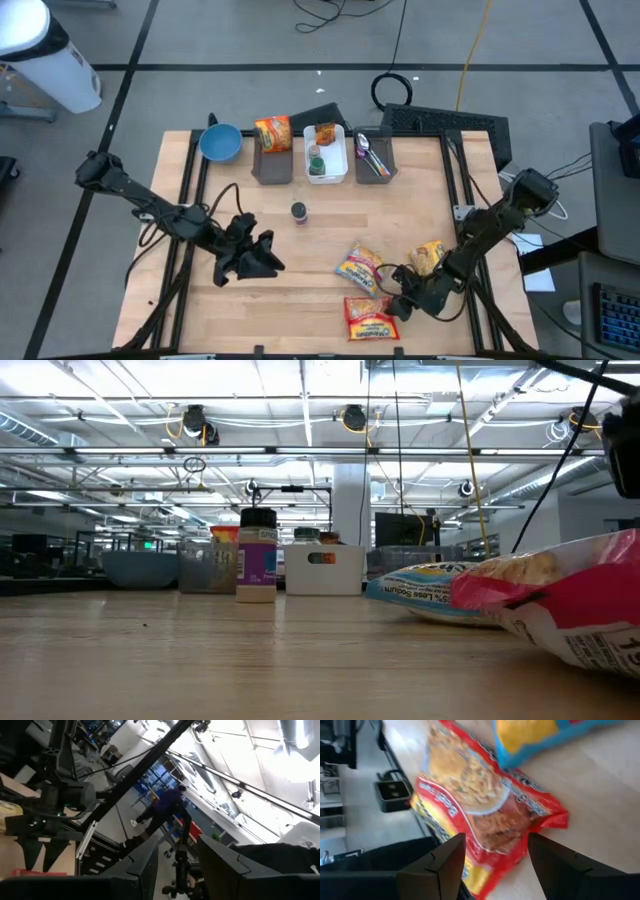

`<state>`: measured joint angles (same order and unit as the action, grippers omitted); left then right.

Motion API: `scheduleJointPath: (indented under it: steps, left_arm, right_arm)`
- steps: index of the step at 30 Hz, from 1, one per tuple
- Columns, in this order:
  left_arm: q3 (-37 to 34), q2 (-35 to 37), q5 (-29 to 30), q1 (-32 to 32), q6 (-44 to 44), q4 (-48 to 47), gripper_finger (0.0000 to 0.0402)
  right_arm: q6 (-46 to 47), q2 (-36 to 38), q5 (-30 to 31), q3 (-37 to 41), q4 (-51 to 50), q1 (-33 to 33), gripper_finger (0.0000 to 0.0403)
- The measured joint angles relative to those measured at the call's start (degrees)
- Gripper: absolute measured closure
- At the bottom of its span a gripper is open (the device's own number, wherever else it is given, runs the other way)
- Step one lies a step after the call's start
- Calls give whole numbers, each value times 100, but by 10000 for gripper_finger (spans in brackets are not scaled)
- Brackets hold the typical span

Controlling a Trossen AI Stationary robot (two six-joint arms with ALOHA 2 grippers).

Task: Pick & Place Food Item
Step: Put the red noodle pack into the left black bin

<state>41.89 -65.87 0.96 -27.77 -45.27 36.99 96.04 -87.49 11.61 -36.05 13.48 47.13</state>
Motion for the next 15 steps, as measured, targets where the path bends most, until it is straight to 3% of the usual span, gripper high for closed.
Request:
scheduleJointPath:
  steps: [15]
  left_arm:
    - [0,0,-115,33,108,-46,256]
  right_arm:
    - [531,66,-115,0,-227,360,195]
